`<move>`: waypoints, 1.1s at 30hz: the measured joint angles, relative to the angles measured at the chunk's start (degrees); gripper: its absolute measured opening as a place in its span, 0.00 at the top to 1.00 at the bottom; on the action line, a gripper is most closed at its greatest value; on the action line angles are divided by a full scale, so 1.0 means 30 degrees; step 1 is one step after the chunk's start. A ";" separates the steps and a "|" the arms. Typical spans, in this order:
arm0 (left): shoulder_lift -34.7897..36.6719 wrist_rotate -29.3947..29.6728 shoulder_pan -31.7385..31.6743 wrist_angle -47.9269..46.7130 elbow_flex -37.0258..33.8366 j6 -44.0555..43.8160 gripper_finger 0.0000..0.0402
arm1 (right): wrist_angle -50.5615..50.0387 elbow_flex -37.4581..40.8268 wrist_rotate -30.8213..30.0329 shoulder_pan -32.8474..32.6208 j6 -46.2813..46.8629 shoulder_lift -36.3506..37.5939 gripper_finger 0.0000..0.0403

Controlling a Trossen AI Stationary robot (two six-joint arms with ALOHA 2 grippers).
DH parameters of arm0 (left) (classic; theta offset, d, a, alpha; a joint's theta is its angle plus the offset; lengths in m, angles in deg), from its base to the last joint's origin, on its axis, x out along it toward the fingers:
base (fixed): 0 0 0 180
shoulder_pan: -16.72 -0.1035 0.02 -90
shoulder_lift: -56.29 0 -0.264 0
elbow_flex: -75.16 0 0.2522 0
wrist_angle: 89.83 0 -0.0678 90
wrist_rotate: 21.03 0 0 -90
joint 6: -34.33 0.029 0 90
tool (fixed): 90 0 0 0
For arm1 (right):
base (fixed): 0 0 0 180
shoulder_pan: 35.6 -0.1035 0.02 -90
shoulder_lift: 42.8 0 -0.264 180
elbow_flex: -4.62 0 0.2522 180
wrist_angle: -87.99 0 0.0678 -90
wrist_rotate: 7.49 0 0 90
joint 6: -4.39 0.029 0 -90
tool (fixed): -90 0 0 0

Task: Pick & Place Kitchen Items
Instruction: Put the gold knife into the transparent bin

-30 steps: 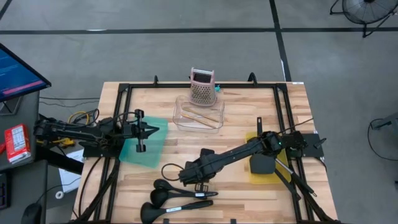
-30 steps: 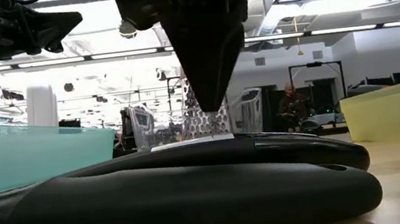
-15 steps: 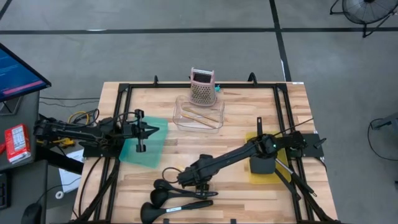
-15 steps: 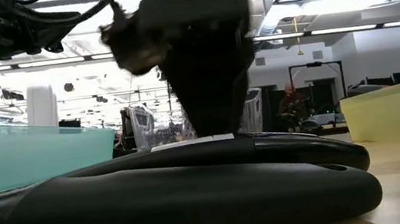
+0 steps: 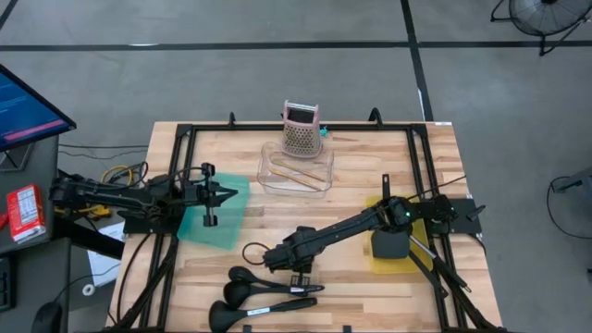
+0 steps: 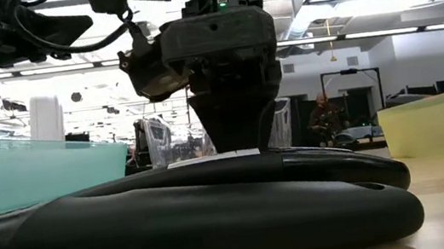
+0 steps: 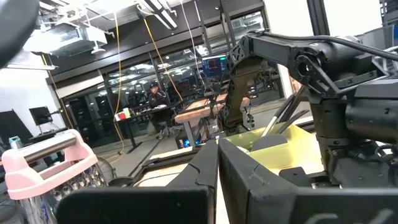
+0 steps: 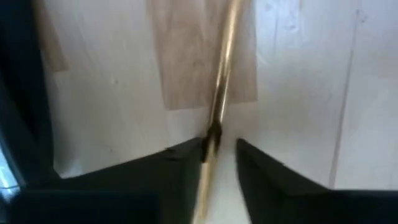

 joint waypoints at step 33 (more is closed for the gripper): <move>0.0013 0.0000 -0.0001 0.0000 0.0000 0.0000 1.00 | 0.0402 0.0603 -0.1160 0.0570 -0.2107 0.0904 0.99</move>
